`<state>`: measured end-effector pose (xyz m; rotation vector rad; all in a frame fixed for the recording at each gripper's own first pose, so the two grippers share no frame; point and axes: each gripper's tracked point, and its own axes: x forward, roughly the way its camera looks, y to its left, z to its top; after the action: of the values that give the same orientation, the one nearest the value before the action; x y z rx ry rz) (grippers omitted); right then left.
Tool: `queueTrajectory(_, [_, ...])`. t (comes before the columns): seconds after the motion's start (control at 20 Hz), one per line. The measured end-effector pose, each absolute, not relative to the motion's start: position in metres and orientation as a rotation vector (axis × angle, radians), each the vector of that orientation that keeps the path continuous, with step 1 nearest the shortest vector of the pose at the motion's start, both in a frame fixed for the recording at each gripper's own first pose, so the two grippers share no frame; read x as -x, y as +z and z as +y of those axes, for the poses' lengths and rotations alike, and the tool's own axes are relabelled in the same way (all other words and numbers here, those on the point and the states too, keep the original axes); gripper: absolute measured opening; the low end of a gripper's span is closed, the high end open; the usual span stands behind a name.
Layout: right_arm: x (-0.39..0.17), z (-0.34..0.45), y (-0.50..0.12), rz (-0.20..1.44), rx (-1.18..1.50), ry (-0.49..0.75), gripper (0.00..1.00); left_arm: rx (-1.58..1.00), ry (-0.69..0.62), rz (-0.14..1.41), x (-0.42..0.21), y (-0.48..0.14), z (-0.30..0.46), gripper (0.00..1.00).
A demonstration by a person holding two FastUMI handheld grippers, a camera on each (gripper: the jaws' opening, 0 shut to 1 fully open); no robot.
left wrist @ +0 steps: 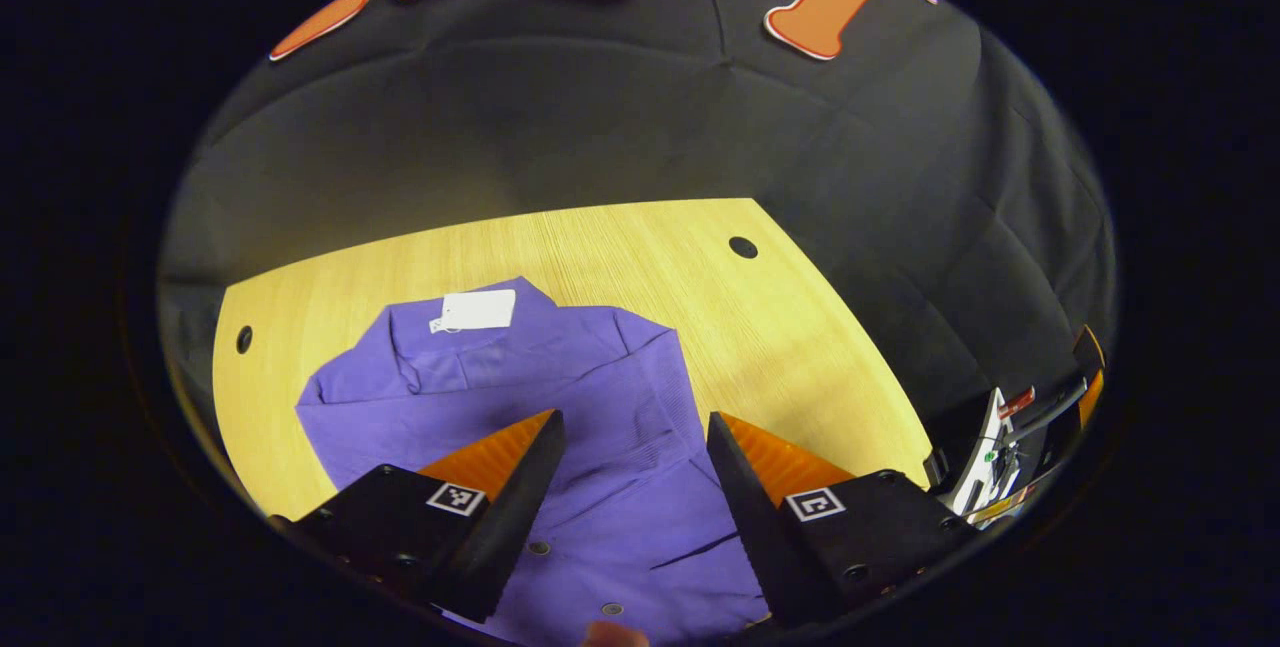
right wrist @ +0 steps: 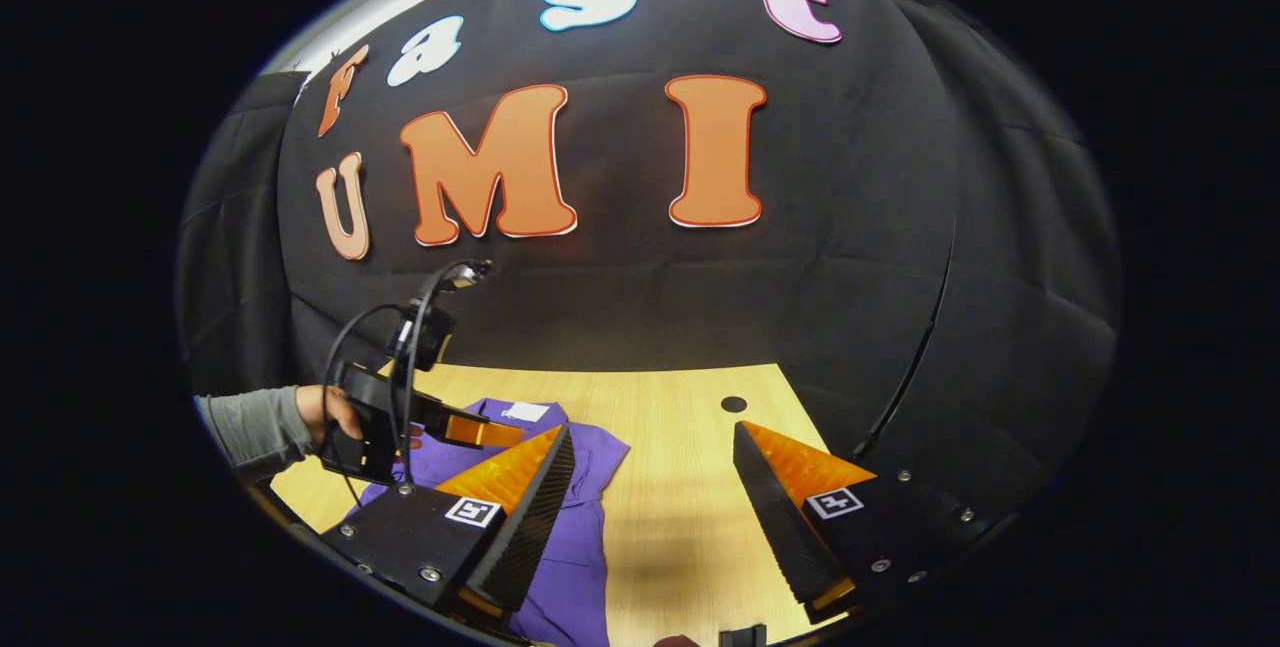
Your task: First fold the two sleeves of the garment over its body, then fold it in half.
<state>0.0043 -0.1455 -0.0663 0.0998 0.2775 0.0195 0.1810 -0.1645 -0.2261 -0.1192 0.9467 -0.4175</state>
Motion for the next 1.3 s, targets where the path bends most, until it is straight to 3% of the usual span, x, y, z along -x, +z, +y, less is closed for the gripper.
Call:
queueTrajectory(0.15, [-0.012, -0.134, -0.069, 0.278, -0.084, 0.031, 0.95, 0.077, -0.354, 0.838, -0.168, -0.203, -0.131, 0.99])
queueTrajectory(0.45, [-0.033, -0.100, -0.063, 0.258, -0.076, 0.079, 0.95, 0.099, -0.191, 0.651, -0.134, -0.163, -0.076, 0.98])
queueTrajectory(0.5, [-0.036, -0.098, -0.060, 0.241, -0.051, 0.076, 1.00, 0.096, -0.176, 0.633, -0.127, -0.157, -0.069, 0.98])
queueTrajectory(0.55, [-0.037, -0.094, -0.056, 0.224, -0.032, 0.081, 0.95, 0.082, -0.159, 0.613, -0.121, -0.152, -0.059, 0.98])
queueTrajectory(0.7, [-0.038, -0.080, -0.052, 0.197, 0.000, 0.098, 0.95, 0.000, -0.093, 0.507, -0.106, -0.132, -0.025, 0.99])
queueTrajectory(1.3, [-0.019, -0.035, -0.022, 0.065, -0.026, 0.140, 0.95, -0.078, 0.048, 0.137, -0.042, -0.034, 0.026, 0.97])
